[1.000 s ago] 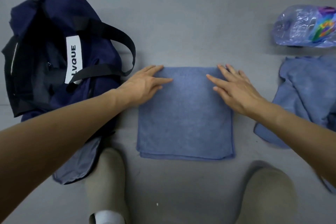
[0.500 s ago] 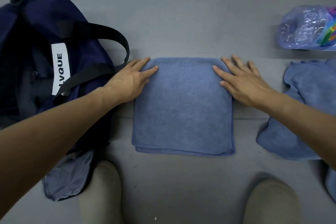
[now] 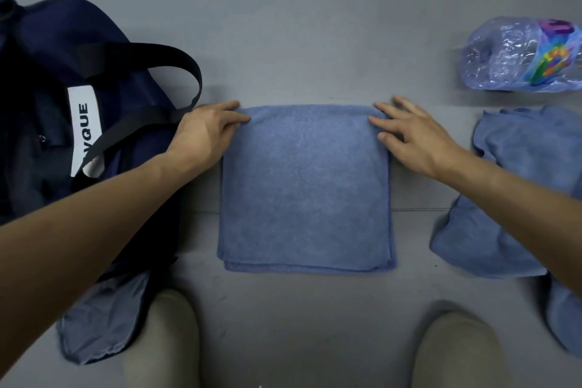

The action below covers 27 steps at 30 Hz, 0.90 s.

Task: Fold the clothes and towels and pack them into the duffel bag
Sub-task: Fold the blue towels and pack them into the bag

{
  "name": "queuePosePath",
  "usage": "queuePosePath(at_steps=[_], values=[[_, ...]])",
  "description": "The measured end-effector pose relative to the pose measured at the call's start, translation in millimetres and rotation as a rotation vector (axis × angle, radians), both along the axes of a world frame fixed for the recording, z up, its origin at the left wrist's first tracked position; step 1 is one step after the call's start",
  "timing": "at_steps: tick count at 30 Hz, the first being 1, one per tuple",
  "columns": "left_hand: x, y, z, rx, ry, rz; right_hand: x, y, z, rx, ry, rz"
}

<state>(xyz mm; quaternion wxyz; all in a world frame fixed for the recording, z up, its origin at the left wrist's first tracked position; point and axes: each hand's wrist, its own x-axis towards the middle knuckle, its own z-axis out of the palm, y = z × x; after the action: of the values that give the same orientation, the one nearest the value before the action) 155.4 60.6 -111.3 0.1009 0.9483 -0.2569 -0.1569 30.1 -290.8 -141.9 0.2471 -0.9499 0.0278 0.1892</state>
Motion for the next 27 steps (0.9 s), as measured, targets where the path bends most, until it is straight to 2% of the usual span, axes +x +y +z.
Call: queuePosePath(at_steps=[4, 11, 15, 21, 24, 27], values=[[-5.5, -5.0, -0.4, -0.062, 0.076, 0.16, -0.3, 0.9, 1.7, 0.05, 0.058, -0.036], [-11.0, 5.1, -12.1, 0.005, -0.007, -0.051, -5.6, 6.3, 6.8, 0.045, 0.074, -0.028], [-10.6, 8.1, -10.7, -0.043, -0.022, -0.073, -0.1, 5.4, 15.0, 0.119, 0.005, -0.048], [2.8, 6.5, 10.0, -0.094, -0.119, -0.032, 21.1, 2.2, 44.9, 0.247, -0.117, -0.2], [1.2, 10.3, 27.5, -0.154, -0.222, -0.055, 16.9, 5.7, 72.9, 0.295, -0.203, -0.188], [-23.2, 26.7, 35.5, -0.205, -0.278, -0.121, -12.5, 7.4, 84.1, 0.257, -0.284, -0.08]])
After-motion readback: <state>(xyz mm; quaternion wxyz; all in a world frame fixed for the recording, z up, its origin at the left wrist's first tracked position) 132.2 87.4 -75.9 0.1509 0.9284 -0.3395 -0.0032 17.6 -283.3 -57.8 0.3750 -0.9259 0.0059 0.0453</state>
